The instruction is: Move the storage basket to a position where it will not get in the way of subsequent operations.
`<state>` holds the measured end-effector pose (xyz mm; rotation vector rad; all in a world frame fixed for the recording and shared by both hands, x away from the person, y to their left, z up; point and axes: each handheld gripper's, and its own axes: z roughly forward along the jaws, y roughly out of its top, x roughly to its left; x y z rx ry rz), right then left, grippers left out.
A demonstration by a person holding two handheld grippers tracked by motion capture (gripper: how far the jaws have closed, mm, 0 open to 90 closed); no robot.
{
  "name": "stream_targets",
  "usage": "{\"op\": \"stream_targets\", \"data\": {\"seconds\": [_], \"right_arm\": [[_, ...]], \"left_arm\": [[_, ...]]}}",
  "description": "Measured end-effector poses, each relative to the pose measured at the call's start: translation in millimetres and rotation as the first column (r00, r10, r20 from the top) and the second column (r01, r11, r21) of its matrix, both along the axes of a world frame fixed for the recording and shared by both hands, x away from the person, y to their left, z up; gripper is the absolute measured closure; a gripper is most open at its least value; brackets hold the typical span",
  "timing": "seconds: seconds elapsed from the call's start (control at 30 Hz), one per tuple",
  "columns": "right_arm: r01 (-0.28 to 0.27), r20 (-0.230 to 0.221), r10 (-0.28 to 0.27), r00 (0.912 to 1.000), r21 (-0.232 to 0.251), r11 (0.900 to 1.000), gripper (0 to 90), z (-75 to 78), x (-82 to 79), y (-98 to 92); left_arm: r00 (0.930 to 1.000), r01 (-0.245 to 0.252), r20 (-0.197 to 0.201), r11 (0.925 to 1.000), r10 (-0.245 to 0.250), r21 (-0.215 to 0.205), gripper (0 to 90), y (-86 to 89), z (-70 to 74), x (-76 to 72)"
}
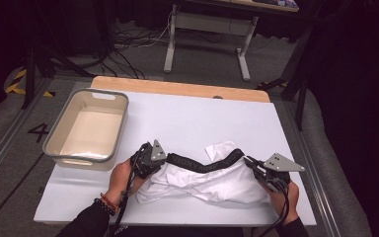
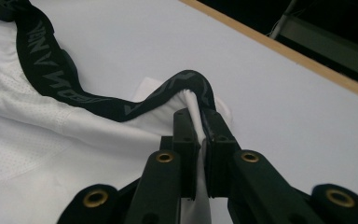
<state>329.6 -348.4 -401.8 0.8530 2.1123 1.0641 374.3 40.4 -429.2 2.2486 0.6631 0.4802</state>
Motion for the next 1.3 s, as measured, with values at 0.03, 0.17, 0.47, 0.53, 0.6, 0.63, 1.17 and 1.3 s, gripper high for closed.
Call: {"op": "stream_targets", "data": {"seconds": [0.03,0.17,0.47,0.53,0.6,0.63,1.17,1.3], "right_arm": [[0.002,0.010,-0.002,0.9999,0.000,1.000,85.4,3.3,2.3,0.9],[0.017,0.042,-0.017,0.9990,0.002,1.000,85.5,16.8,16.8,2.7],[0.063,0.029,-0.064,0.9975,0.032,0.997,85.6,36.8,69.8,0.5],[0.074,0.024,-0.075,0.9969,0.029,0.997,85.7,38.4,82.7,1.0],[0.088,0.009,-0.089,0.9960,0.036,0.995,85.7,39.2,96.7,1.1],[0.097,-0.003,-0.097,0.9953,0.039,0.995,85.7,39.4,105.6,1.3],[0.165,-0.124,-0.163,0.9787,0.006,0.986,85.6,28.1,182.3,22.1],[0.175,-0.143,-0.177,0.9739,-0.023,0.984,85.6,22.2,192.3,26.2]], "left_arm": [[1.0000,-0.007,0.007,0.9999,0.007,-0.011,85.9,0.9,2.8,1.3],[0.9972,-0.033,0.066,0.9978,0.037,-0.057,85.9,1.4,16.2,7.3],[0.9875,-0.124,0.087,0.9881,0.132,-0.092,85.9,-4.2,30.6,49.2],[0.9833,-0.147,0.096,0.9855,0.155,-0.085,85.9,-8.0,31.8,58.6],[0.9792,-0.168,0.103,0.9831,0.175,-0.072,85.9,-12.5,32.6,69.7],[0.9770,-0.179,0.105,0.9813,0.186,-0.070,85.8,-13.8,33.1,74.1],[0.9407,-0.335,0.036,0.9405,0.337,-0.057,85.7,-11.5,24.3,143.5],[0.9390,-0.342,0.022,0.9387,0.343,-0.045,85.6,-13.7,19.0,151.2]]}}
